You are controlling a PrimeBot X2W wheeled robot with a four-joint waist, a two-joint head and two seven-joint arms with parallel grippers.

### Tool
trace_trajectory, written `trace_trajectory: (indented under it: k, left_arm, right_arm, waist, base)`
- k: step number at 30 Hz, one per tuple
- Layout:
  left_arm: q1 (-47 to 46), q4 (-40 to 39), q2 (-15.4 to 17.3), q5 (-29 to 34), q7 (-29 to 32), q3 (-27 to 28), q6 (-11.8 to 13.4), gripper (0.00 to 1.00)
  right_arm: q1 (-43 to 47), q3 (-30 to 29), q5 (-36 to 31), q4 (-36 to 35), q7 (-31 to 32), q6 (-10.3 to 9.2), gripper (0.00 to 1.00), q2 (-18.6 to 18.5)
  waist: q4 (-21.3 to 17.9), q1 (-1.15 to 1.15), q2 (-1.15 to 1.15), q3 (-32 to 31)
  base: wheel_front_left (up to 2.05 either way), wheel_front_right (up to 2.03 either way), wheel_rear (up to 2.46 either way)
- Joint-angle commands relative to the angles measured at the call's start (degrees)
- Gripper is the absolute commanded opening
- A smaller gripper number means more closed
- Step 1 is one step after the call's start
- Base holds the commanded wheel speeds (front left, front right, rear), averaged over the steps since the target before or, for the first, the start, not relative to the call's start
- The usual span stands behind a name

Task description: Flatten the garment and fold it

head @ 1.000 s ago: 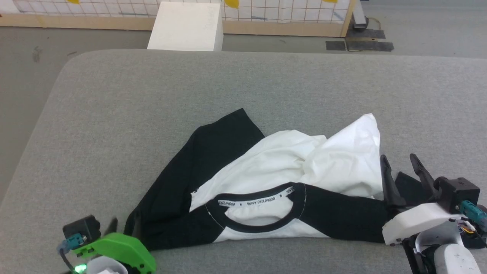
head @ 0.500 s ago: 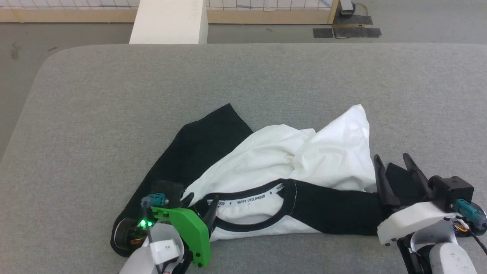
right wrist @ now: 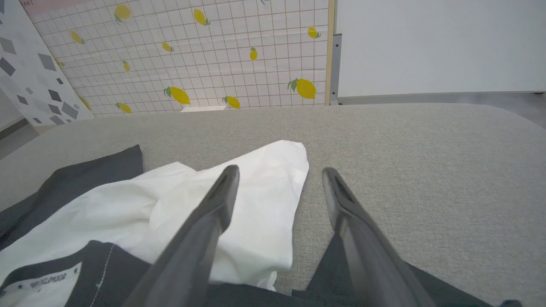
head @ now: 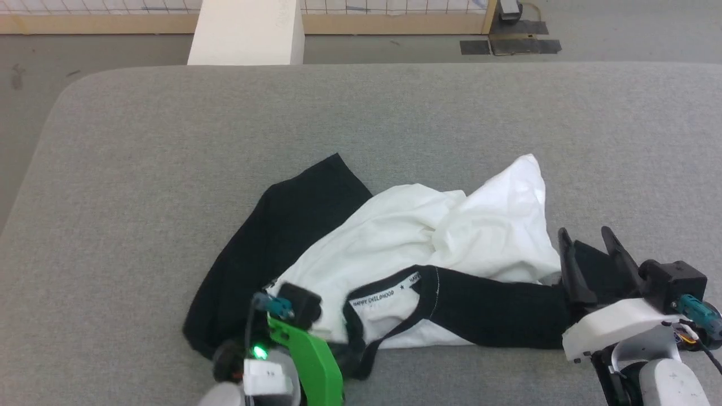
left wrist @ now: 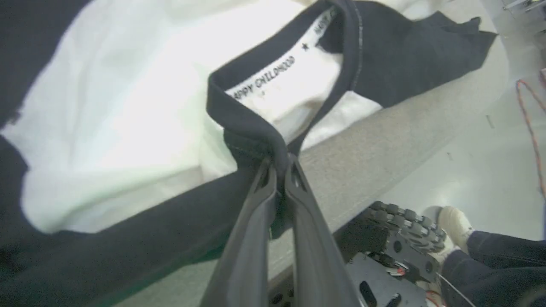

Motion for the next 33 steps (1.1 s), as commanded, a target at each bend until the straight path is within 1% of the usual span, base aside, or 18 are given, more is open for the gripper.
trace_trajectory:
  k: [1,2,3,4,6,7,9,12,16,18,21,24,27,29,31,33]
  left_arm:
    - [2.23,-1.53,0.47,-3.17,2.25,-0.85,-0.45,0.00]
    - [3.57,-2.93,0.69,-5.64,4.65,-1.40,-0.53,0.00]
    - [4.51,-3.95,1.04,-7.15,6.49,-1.80,-0.56,0.71]
    - [5.53,-5.05,1.50,-8.66,8.63,-2.22,-0.52,1.00]
    - [6.82,-6.93,1.86,-10.93,11.36,-2.64,-0.25,1.00]
    - [6.34,-9.76,1.51,-11.95,10.54,-2.27,-0.39,1.00]
    - [4.49,-11.03,0.64,-11.36,6.72,-1.26,-0.60,1.00]
    - [0.22,-10.28,-0.78,-8.38,-2.13,1.08,-0.83,1.00]
    - [-6.28,-4.35,-1.27,-1.91,-11.66,3.29,-0.80,1.00]
    - [-9.59,0.45,-1.16,1.51,-13.90,3.25,-0.39,1.00]
    - [-14.54,7.85,-0.78,5.94,-15.23,2.12,0.01,1.00]
    - [-19.12,15.51,-0.58,8.62,-14.64,0.82,0.15,1.00]
    - [-22.63,21.97,0.41,11.25,-11.77,-0.82,0.52,1.00]
    - [-24.68,26.22,1.23,12.86,-8.49,-2.15,0.70,1.00]
    - [-25.67,29.78,1.48,12.86,-4.11,-2.90,0.78,1.00]
    - [-25.92,32.17,1.17,10.87,1.35,-3.86,0.08,1.00]
  right_arm:
    - [-0.46,-0.13,-0.20,-0.08,-0.18,-0.09,1.00,0.01]
    - [-0.38,-0.05,-0.28,-0.14,-0.05,-0.09,1.00,0.01]
    - [-0.35,0.07,-0.31,-0.22,0.06,-0.09,1.00,0.01]
    - [-0.34,0.23,-0.33,-0.30,0.20,-0.09,1.00,0.01]
    - [-0.35,0.45,-0.34,-0.31,0.34,-0.09,1.00,0.01]
    - [-0.37,0.78,-0.28,-0.42,0.54,-0.09,1.00,0.01]
    - [-0.41,1.02,-0.24,-0.47,0.61,-0.09,1.00,0.01]
    - [-0.60,1.57,-0.16,-0.57,0.57,-0.09,1.00,0.01]
    - [-0.90,1.89,-0.09,-0.64,0.35,-0.09,1.00,0.01]
    - [-1.11,2.02,-0.03,-0.57,0.23,-0.09,1.00,0.01]
    - [-1.57,2.54,0.28,-0.47,-0.04,-0.09,1.00,0.01]
    - [-2.33,3.18,0.88,-0.54,-0.52,-0.09,1.00,0.01]
    - [-3.02,3.47,1.23,-0.28,-1.21,-0.09,1.00,0.01]
    - [-3.39,3.52,1.60,0.02,-1.72,-0.09,1.00,0.01]
    - [-3.58,3.45,1.95,0.48,-2.22,-0.09,1.00,0.01]
    - [-3.80,3.44,2.34,0.96,-2.75,-0.09,1.00,0.01]
  waist:
    - [0.53,0.00,0.00,-0.50]
    - [0.69,0.00,0.00,-0.69]
    - [0.79,0.00,0.00,-0.80]
    - [0.88,0.00,0.00,-0.95]
    - [0.98,0.00,0.00,-1.27]
    - [0.88,0.00,0.00,-1.49]
    - [0.67,0.00,0.00,-1.54]
    - [-0.28,0.00,0.00,-1.32]
    - [-2.09,0.00,0.00,-0.60]
    - [-3.14,0.00,0.00,0.03]
    - [-4.98,0.00,0.00,1.22]
    - [-7.31,0.00,0.00,2.98]
    - [-9.22,0.00,0.00,4.44]
    - [-10.48,0.00,0.00,5.54]
    - [-11.40,0.00,0.00,6.20]
    - [-12.16,0.00,0.00,6.74]
  base:
    - [0.00,0.00,0.00]
    - [0.00,0.00,0.00]
    - [0.00,0.00,0.00]
    - [0.00,0.00,0.00]
    - [0.00,0.00,0.00]
    - [0.00,0.00,0.00]
    - [0.00,0.00,0.00]
    - [0.00,0.00,0.00]
    - [0.00,0.00,0.00]
    - [0.00,0.00,0.00]
    - [0.00,0.00,0.00]
    - [0.00,0.00,0.00]
    - [0.00,0.00,0.00]
    - [0.00,0.00,0.00]
    - [0.00,0.00,0.00]
    - [0.00,0.00,0.00]
